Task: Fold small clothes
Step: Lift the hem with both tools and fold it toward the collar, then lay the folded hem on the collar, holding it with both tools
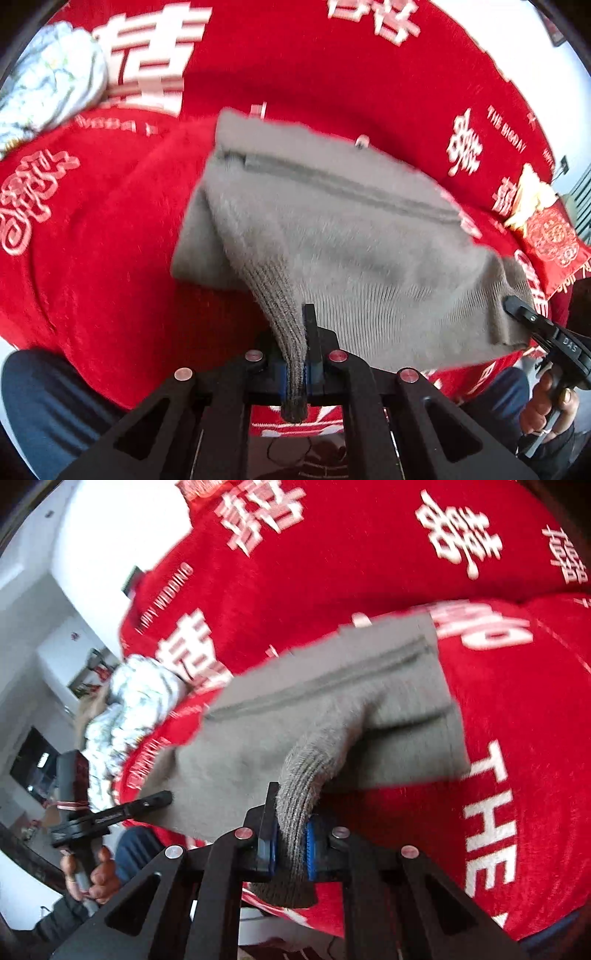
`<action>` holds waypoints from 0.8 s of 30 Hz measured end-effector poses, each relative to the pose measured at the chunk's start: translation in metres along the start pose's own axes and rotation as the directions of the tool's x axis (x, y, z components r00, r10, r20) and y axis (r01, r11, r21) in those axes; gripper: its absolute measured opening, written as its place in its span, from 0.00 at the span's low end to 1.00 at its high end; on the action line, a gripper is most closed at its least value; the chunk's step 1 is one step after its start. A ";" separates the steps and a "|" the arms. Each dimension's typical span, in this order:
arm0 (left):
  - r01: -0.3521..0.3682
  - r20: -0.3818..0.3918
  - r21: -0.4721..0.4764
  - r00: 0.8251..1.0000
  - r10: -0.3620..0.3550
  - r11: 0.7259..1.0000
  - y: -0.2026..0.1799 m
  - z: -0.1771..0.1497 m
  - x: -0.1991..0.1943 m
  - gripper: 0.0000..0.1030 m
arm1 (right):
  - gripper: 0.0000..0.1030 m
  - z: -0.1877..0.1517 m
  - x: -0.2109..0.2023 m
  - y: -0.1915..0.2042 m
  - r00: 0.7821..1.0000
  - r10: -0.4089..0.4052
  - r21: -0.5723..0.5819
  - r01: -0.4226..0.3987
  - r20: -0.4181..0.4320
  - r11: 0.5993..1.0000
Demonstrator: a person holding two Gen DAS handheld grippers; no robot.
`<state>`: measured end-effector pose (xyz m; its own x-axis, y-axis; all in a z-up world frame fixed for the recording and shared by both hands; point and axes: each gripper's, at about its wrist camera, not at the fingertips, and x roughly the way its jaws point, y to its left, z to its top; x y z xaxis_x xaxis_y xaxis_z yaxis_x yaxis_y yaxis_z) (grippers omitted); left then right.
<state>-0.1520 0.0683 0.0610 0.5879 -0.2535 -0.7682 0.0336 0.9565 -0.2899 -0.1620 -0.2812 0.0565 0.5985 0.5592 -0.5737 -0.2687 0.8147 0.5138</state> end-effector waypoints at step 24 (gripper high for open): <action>0.016 0.253 -0.019 0.967 -0.011 1.000 -0.031 0.088 -0.059 0.06 | 0.12 0.069 -0.036 0.018 0.978 -0.010 0.085 -0.008 0.207 0.996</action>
<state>-0.1162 0.0663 0.1659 0.7732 -0.2190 -0.5952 0.0281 0.9494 -0.3128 -0.1365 -0.2972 0.1301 0.7445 0.5070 -0.4344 -0.2081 0.7945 0.5706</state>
